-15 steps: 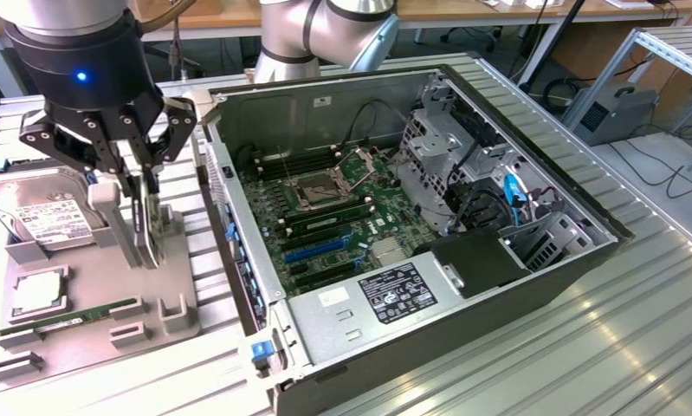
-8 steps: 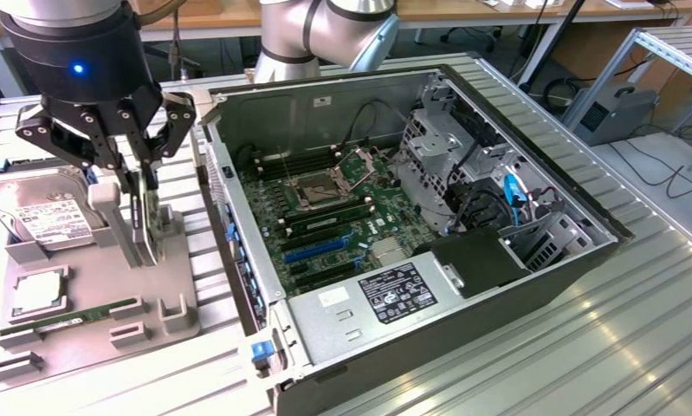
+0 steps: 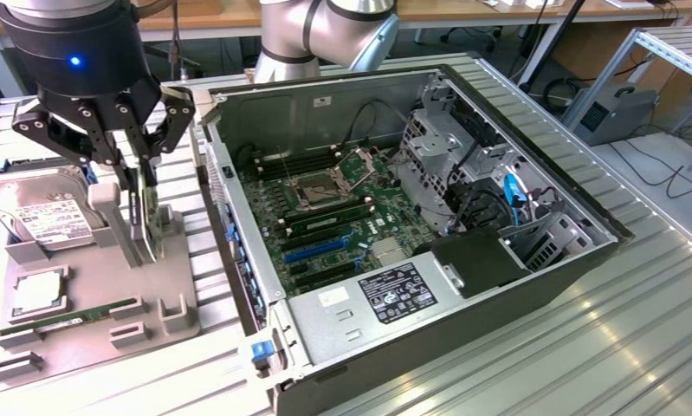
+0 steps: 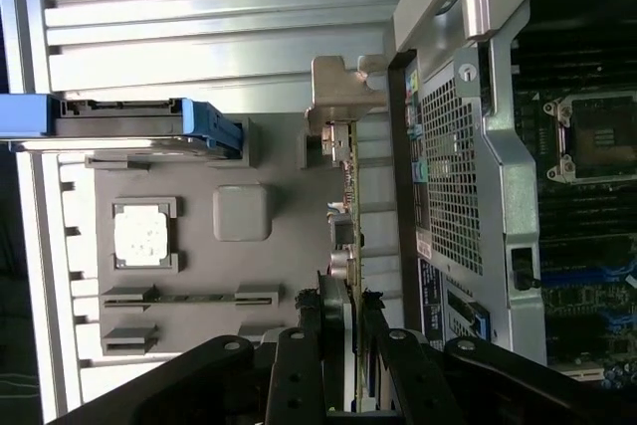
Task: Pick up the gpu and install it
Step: 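Pick up the gpu and move the gpu toward the slot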
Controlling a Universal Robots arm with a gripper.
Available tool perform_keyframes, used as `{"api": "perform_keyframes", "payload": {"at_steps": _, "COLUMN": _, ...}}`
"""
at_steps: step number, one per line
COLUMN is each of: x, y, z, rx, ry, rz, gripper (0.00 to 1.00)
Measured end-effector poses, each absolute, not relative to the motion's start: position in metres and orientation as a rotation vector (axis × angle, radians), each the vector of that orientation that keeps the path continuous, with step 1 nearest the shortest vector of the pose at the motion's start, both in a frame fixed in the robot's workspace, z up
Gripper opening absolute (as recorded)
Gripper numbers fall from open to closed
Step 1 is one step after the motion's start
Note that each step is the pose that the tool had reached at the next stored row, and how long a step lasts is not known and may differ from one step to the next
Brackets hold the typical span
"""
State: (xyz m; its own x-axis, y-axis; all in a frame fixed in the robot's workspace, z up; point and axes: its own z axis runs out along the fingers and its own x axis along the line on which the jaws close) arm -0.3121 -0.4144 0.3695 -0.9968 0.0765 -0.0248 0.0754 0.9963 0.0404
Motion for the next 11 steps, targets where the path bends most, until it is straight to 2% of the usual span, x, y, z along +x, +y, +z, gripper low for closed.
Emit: {"api": "perform_keyframes", "payload": {"at_steps": 11, "x": -0.3121, "y": -0.4144, "z": 0.3778, "rx": 0.118, "ry": 3.112, "rz": 0.062, "gripper": 0.27}}
